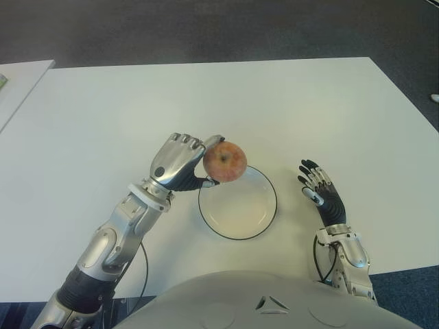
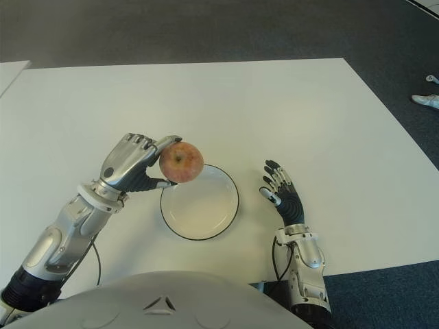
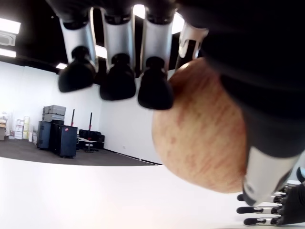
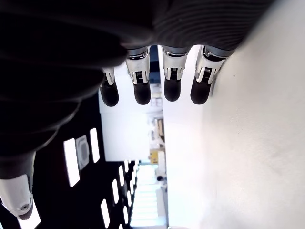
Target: Put the apples into the plate.
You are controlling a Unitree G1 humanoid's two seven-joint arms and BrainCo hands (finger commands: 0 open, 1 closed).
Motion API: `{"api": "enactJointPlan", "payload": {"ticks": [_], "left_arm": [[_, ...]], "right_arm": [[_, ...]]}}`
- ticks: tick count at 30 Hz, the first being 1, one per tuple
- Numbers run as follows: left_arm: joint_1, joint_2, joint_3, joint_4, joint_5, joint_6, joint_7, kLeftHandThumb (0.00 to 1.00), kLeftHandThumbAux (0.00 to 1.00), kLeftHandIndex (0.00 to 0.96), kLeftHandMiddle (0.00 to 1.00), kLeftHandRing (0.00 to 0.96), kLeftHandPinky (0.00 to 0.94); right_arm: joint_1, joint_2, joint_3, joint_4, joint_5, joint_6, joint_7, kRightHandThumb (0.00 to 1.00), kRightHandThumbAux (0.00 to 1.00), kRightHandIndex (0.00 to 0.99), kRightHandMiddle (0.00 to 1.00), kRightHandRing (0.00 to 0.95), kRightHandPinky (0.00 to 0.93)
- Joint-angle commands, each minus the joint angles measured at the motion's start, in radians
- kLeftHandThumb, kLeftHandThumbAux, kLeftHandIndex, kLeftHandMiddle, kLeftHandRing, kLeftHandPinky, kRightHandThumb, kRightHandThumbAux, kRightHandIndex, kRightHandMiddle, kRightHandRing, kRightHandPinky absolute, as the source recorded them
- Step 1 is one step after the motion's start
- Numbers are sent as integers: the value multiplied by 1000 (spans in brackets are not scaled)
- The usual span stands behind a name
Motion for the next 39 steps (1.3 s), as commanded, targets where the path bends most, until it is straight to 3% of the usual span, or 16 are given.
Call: {"api": "enactJointPlan", "payload": {"ticks": [1,8,18,27,32,39], "left_arm": [[-2,-13,-9,-16,22,-21,-28,745,693,443,816,819,811],[-5,-49,-58,-80,78,-5,-145,744,692,444,808,812,801],[2,-63,-79,-111,62,27,-360,741,692,444,806,810,818],[50,-86,-143,59,95,18,-319,734,693,444,799,799,798],[44,-104,-151,81,93,54,-360,733,694,444,795,794,803],[18,-130,-161,222,21,58,-341,737,695,444,812,810,809]], "right_arm": [[17,10,10,43,-10,35,-3,161,577,90,102,61,76],[23,16,21,29,-21,32,-17,161,580,90,97,58,77],[35,21,35,7,-38,32,-41,141,570,102,92,54,73],[46,25,39,-18,-33,37,-52,136,574,99,94,55,66],[52,25,39,-29,-33,40,-57,145,577,107,92,49,63],[60,23,40,-43,-39,44,-66,154,582,111,88,46,70]]}}
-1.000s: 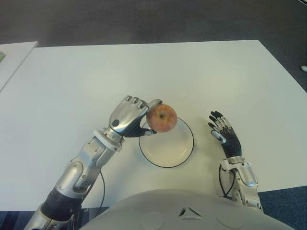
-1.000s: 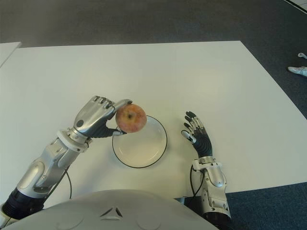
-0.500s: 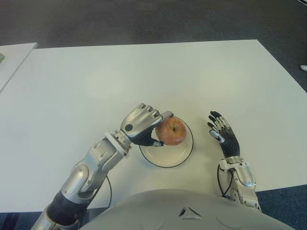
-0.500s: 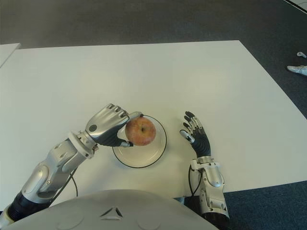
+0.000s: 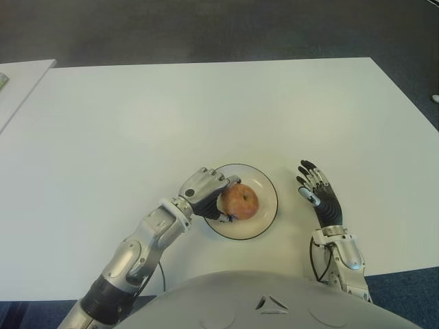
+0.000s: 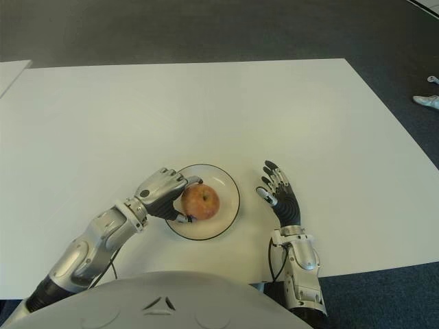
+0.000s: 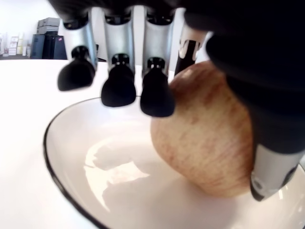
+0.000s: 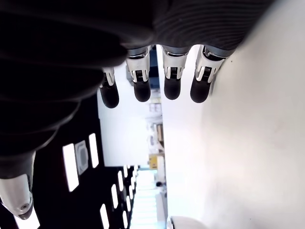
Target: Put the apples into the plate.
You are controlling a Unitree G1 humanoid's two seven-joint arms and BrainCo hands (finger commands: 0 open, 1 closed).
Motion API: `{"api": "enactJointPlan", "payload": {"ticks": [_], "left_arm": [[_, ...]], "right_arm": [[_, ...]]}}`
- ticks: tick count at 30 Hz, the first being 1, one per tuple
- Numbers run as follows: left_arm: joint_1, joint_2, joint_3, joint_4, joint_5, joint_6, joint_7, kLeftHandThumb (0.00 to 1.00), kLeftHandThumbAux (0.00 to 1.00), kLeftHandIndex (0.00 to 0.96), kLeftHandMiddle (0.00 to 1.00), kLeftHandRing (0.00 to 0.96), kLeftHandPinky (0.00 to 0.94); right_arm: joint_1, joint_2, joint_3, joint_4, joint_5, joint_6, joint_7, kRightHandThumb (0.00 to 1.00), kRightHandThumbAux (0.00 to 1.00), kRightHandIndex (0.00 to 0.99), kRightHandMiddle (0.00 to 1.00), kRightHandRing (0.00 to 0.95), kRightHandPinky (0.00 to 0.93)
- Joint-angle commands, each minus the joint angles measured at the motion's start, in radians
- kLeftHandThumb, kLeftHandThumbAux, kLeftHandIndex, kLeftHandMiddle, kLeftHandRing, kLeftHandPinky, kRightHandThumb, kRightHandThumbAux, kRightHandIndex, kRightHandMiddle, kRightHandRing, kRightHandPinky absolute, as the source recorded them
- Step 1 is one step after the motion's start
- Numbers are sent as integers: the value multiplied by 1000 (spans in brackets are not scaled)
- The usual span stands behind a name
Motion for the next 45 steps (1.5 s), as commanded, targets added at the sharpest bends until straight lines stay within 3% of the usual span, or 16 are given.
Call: {"api": "enactJointPlan", "payload": {"ticks": [1,11,13,18,35,43,44,45], "left_arm": [[3,-4,-11,78,-39,10,-9,738,695,444,812,810,806],[4,8,-10,118,-70,10,13,748,693,445,792,784,764],[5,9,-10,121,-73,12,17,810,676,427,622,768,752],[5,8,-11,130,-71,30,15,846,667,416,524,755,743],[-13,9,-30,208,-106,-2,58,855,664,416,502,741,734],[-31,42,-31,171,-93,-47,60,844,660,425,513,697,664],[-29,45,-30,162,-89,-45,58,791,672,423,549,686,674],[-28,46,-29,157,-86,-42,58,725,618,399,531,648,642]], "right_arm": [[31,5,7,8,-16,39,-7,154,582,111,88,47,71],[40,8,6,-6,-7,37,-7,169,597,119,94,55,78],[41,7,6,-7,-8,39,-8,165,595,118,93,53,75],[43,4,5,-10,-5,41,-4,162,594,111,90,51,74],[44,-1,-2,-13,10,48,9,163,603,110,96,61,89],[42,1,-4,-7,13,54,11,163,600,103,91,58,83],[40,1,-4,-4,12,53,12,160,598,101,90,58,86],[39,1,-4,-2,11,52,12,159,596,101,90,59,87]]}}
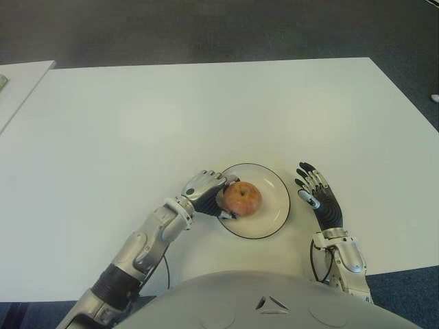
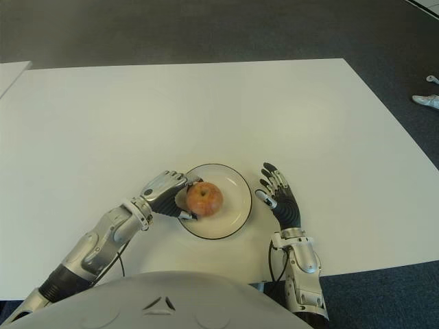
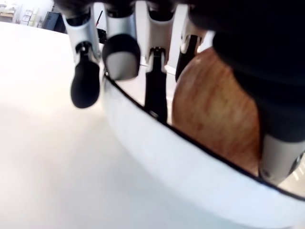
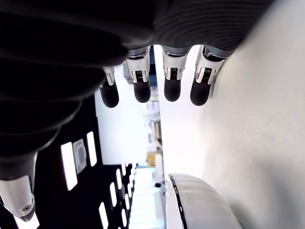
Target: Put the apples into the plate.
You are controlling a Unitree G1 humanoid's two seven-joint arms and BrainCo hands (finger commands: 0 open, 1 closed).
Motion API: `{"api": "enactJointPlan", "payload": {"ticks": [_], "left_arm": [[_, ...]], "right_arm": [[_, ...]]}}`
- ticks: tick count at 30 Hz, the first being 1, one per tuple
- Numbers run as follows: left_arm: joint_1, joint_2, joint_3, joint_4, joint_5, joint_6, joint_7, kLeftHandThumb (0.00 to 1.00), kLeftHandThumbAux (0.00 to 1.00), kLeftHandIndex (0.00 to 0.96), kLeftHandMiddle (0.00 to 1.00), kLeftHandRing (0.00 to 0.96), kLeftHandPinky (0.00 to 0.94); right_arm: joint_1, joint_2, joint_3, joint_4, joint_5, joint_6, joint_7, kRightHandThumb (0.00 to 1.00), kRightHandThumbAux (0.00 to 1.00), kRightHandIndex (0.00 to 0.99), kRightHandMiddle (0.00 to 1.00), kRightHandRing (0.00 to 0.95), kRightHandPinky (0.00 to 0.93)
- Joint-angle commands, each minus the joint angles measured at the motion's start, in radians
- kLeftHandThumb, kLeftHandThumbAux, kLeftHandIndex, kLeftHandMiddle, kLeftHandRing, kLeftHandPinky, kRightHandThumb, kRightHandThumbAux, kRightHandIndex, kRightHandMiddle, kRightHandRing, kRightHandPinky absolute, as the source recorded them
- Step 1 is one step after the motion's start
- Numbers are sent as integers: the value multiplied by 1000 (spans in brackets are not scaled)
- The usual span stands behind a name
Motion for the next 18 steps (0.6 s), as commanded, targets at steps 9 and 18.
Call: {"api": "enactJointPlan", "payload": {"ticks": [9,18], "left_arm": [[32,35,2,-29,57,5,38,332,326,186,248,241,259],[88,4,40,-95,11,62,27,233,259,47,50,62,127]], "right_arm": [[11,3,3,32,-12,37,-5,150,582,106,95,66,93],[6,4,3,43,-14,40,-5,140,581,103,100,68,92]]}}
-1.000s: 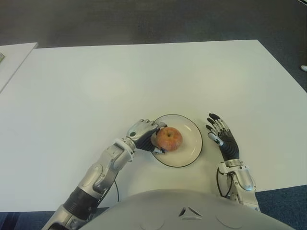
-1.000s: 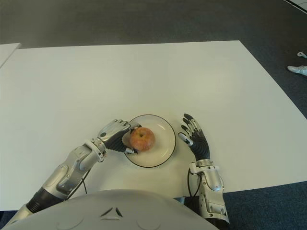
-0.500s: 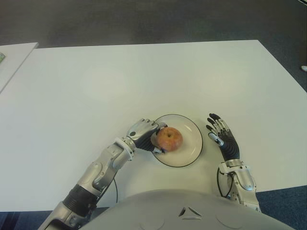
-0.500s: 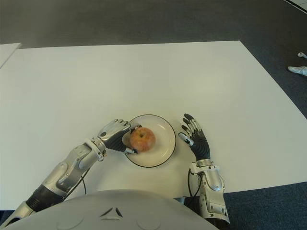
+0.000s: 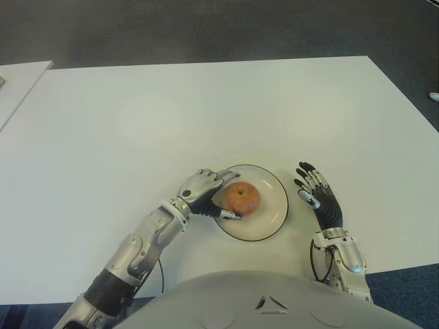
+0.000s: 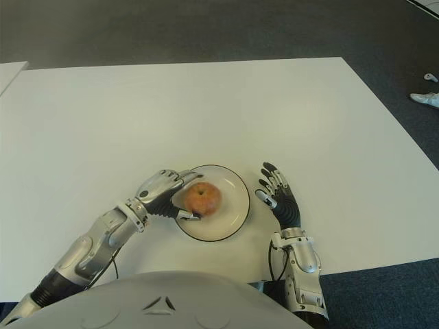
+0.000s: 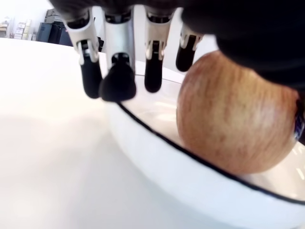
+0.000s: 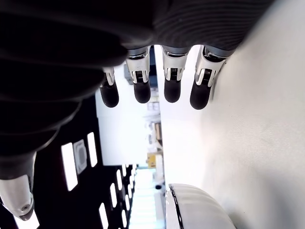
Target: Put the apples into the plate.
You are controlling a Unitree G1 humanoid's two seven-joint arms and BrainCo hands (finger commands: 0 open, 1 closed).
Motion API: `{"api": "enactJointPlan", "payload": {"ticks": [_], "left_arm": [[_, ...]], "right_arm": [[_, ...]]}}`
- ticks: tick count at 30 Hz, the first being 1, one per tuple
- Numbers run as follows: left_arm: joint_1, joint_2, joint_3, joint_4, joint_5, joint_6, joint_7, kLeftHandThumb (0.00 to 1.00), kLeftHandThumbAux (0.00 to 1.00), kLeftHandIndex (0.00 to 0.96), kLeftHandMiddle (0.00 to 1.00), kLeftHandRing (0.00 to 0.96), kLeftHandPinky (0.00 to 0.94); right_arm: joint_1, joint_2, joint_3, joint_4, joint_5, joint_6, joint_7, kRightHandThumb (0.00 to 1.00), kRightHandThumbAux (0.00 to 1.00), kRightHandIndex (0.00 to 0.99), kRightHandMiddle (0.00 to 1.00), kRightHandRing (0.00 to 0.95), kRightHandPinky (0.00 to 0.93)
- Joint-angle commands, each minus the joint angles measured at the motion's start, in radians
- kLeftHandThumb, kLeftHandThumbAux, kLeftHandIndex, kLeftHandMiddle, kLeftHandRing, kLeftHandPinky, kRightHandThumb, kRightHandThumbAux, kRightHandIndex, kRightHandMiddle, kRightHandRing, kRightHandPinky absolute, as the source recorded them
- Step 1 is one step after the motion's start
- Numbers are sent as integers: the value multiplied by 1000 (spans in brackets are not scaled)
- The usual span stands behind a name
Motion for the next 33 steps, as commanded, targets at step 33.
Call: {"api": "enactJointPlan", "payload": {"ticks": [33], "left_arm": [[207,-91,116,-34,-168,13,185,124,159,0,0,0,0]], "right_arm": [[-33,28,0,156,-27,-27,-23,153,629,81,104,75,74]]}}
